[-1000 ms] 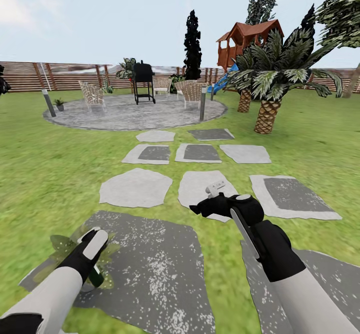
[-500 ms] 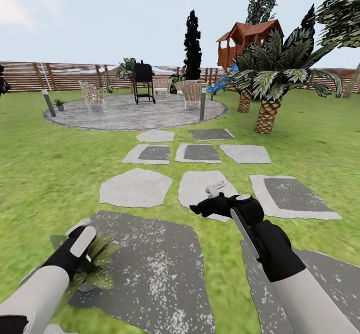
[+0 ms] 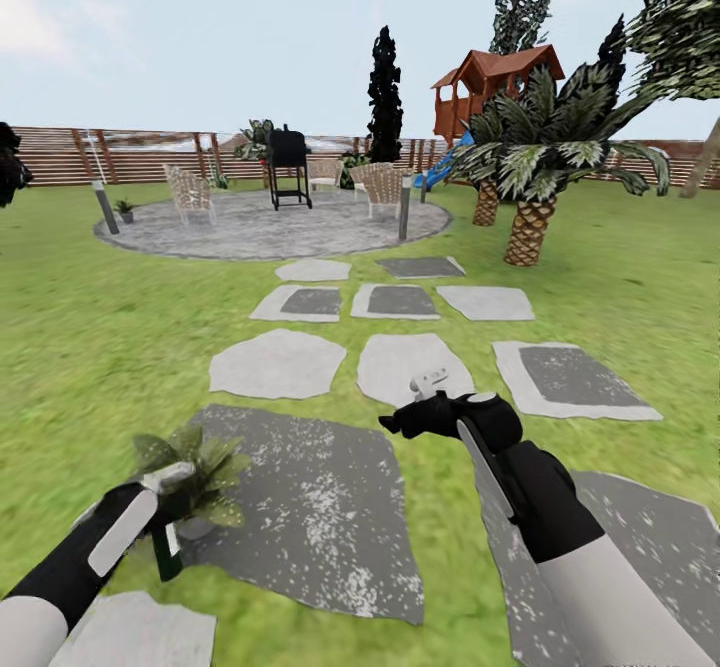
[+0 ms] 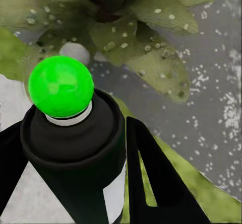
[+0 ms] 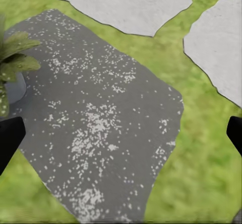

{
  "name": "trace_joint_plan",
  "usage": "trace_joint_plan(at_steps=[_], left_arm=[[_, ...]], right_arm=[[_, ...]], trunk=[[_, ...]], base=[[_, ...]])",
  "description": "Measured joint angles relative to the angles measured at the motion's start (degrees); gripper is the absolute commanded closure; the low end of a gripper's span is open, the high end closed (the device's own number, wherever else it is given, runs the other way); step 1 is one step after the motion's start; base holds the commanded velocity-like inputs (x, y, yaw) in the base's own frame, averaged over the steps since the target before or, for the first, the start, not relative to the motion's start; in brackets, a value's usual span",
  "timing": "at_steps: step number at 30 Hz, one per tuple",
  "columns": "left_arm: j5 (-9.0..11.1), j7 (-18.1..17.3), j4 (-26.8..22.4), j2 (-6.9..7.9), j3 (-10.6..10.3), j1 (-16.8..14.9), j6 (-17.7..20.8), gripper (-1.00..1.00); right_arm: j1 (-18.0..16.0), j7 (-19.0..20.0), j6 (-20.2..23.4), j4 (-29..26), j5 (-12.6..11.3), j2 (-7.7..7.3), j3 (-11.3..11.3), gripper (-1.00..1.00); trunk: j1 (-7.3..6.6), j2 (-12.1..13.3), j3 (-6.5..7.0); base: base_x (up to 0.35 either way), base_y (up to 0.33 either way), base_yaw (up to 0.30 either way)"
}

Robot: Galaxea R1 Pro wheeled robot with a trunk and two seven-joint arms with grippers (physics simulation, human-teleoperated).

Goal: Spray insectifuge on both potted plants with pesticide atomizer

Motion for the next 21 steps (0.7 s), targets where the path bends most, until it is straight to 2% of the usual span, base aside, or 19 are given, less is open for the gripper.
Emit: trace_joint_plan(at_steps=[2,3,5,6,8,9,10,12,14,16,19,21], left_arm=[[0.08,-6.61,-5.69,5.07,-3.25,5.22,-0.07,1.0],[-0.04,-8.19,-6.61,6.8,-4.02,7.5,-0.21,1.0],[-0.42,-10.73,-6.71,10.44,-4.8,10.8,-2.41,1.0],[-1.77,-14.14,-4.79,11.7,-6.46,11.61,-5.4,1.0],[-5.32,-20.4,0.04,11.93,-8.67,11.96,-7.52,1.0],[-9.22,-26.21,4.37,11.67,-9.5,11.99,-8.35,1.0],[-11.36,-28.07,6.15,11.45,-9.69,11.96,-8.83,1.0],[-14.09,-29.42,7.49,10.35,-9.92,11.96,-11.17,1.0],[-15.04,-29.94,8.65,9.33,-10.02,11.95,-14.14,1.0],[-15.5,-30.52,10.62,8.91,-9.94,11.95,-16.02,1.0],[-15.61,-30.74,11.03,8.83,-10.06,11.94,-19.92,1.0],[-15.57,-30.61,10.74,8.7,-10.03,11.94,-21.0,1.0]], right_arm=[[0.0,0.02,-0.01,0.1,0.08,0.01,-0.01,-1.0],[0.0,0.1,-0.01,-0.01,0.09,0.01,0.03,-1.0],[0.0,0.3,-0.02,-0.21,0.02,-0.32,-0.51,-1.0],[0.0,0.36,-0.03,-0.41,-0.15,-0.51,-1.49,-1.0],[0.0,0.4,-0.15,-0.61,-0.36,-0.4,-4.2,-1.0],[0.0,0.28,-1.73,-0.46,-0.39,-0.11,-5.93,-1.0],[0.02,0.32,-4.14,-0.25,-0.56,-0.01,-6.38,-1.0],[0.46,0.46,-9.13,0.84,-0.7,0.13,-6.47,-1.0],[1.01,0.58,-11.44,1.22,-0.74,0.74,-5.14,-1.0],[1.24,0.58,-12.17,1.41,-0.68,1.08,-4.12,-1.0],[1.26,0.58,-12.37,1.48,-0.67,1.25,-3.91,-1.0],[1.3,0.63,-12.4,1.49,-0.66,1.31,-3.83,-1.0]], trunk=[[0.0,0.0,0.0],[0.0,0.0,-0.01],[0.0,0.0,0.0],[0.0,0.0,0.0],[0.01,0.01,0.0],[0.01,0.01,0.0],[0.0,0.01,0.0],[0.01,0.01,0.0],[0.0,0.01,0.0],[0.0,0.01,0.0],[0.0,0.0,0.01],[0.0,0.0,0.01]], base=[[-0.042,0.004,0.0],[-0.012,0.001,0.0],[-0.004,0.0,0.0],[-0.001,0.0,0.0],[0.0,0.0,0.0],[0.0,0.0,0.0],[0.0,0.0,0.0],[0.0,0.0,0.0],[0.0,0.0,0.0],[0.0,0.0,0.0],[0.0,0.0,0.0],[0.0,0.0,0.0]])
